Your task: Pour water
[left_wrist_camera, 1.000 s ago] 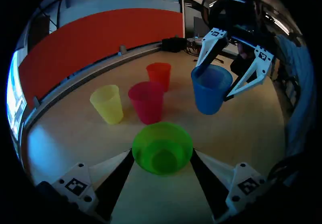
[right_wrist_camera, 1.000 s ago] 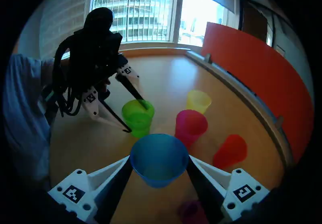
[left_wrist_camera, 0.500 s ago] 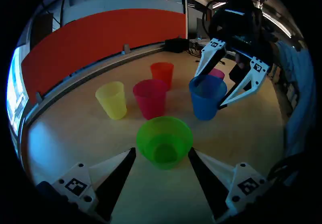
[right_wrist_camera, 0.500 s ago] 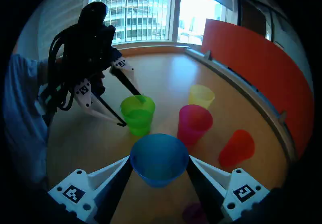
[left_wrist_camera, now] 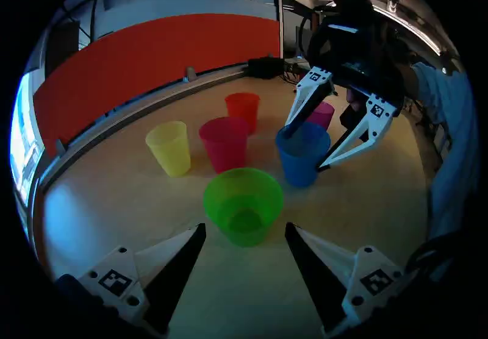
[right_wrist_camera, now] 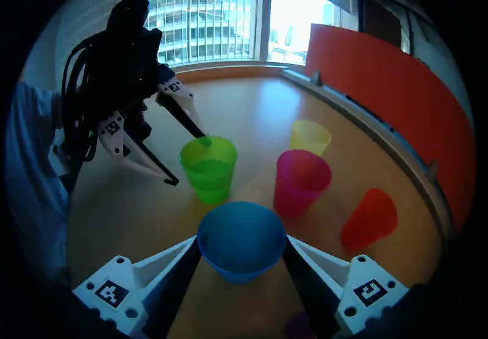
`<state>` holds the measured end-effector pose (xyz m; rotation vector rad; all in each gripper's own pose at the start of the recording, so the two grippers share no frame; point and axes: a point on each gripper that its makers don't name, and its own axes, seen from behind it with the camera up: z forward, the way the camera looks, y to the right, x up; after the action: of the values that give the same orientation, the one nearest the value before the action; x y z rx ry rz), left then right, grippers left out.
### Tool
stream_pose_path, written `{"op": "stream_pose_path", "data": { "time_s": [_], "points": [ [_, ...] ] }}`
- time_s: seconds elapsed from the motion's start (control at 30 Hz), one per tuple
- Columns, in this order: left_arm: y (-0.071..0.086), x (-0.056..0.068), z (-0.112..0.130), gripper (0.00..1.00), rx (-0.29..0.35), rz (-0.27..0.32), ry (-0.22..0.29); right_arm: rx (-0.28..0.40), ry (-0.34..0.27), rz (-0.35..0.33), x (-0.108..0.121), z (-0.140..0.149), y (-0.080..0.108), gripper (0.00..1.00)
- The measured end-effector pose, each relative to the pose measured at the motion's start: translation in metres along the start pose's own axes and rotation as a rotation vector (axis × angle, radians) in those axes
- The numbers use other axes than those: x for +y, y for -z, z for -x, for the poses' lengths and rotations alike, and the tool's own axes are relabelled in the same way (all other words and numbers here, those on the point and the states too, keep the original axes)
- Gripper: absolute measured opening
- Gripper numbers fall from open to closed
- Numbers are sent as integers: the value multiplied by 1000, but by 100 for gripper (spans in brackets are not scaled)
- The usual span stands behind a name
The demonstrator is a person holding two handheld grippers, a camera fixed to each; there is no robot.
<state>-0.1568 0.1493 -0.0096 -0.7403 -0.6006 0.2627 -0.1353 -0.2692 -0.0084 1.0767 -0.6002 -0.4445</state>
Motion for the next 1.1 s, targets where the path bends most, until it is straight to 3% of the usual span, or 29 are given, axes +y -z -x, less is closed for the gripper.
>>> {"op": "stream_pose_path", "data": {
  "time_s": [0.5, 0.67, 1.1],
  "points": [
    [6, 1, -1, 97, 10, -2, 15, -25, 2, 15, 1, 15, 3, 94],
    [8, 2, 0, 96, 10, -1, 16, -26, -5, 10, -1, 15, 6, 100],
    [24, -1, -2, 97, 27, -33, 30, -16, 22, 35, 1, 15, 34, 100]
  ]
}}
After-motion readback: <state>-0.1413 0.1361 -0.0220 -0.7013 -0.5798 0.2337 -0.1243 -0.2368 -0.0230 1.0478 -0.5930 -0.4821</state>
